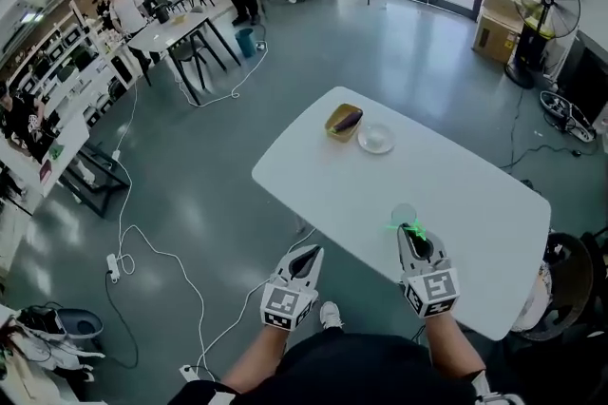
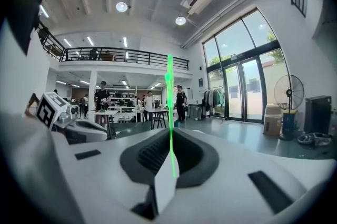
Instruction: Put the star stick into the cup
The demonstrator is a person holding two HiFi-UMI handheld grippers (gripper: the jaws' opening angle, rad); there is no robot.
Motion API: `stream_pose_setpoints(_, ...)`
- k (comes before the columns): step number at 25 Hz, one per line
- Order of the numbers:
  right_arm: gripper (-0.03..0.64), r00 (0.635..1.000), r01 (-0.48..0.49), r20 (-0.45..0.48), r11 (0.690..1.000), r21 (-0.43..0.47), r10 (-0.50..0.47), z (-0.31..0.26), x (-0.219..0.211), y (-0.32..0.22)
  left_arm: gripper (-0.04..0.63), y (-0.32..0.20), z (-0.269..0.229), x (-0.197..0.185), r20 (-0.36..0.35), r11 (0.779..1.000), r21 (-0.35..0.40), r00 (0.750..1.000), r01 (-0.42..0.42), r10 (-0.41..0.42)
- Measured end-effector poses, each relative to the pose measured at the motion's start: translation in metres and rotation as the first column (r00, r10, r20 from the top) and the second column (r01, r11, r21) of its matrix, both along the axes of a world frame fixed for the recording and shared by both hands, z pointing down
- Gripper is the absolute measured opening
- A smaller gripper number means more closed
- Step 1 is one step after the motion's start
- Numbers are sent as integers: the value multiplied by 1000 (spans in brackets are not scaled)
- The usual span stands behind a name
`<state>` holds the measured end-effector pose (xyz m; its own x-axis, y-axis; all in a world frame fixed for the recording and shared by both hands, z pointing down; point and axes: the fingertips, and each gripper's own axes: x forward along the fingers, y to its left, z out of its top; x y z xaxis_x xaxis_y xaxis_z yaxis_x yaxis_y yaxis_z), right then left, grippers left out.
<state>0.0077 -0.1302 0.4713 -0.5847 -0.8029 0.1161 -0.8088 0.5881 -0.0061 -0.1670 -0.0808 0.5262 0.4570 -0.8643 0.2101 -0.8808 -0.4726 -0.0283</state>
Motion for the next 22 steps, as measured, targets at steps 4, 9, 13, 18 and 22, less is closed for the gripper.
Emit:
stream_pose_setpoints(4,20,999,-53,0,999,2,53,-5,-12,-13,11,-18,-4,-15,-5,998,-4,998,-65,65)
stream_pose_setpoints(9,20,992,-123,5,992,0,123,-4,-17,-23,11,-37,-2,-23,-13,992,3,992,-124,124)
stream_pose_setpoints(13,20,986,-169,-10,986,7,169,-6,-11,-29,11,-49,-1,-19,-34,988,5,987,-157,157)
stream_pose_setpoints(18,20,973,-230,-20,973,-7,230,0,13,-39,11,-63,11,6,-38,971,-33,971,-236,235)
stream_pose_setpoints(22,20,967,-252,-35,967,-20,252,9,36,-42,11,-77,11,35,-37,963,-32,963,-267,266)
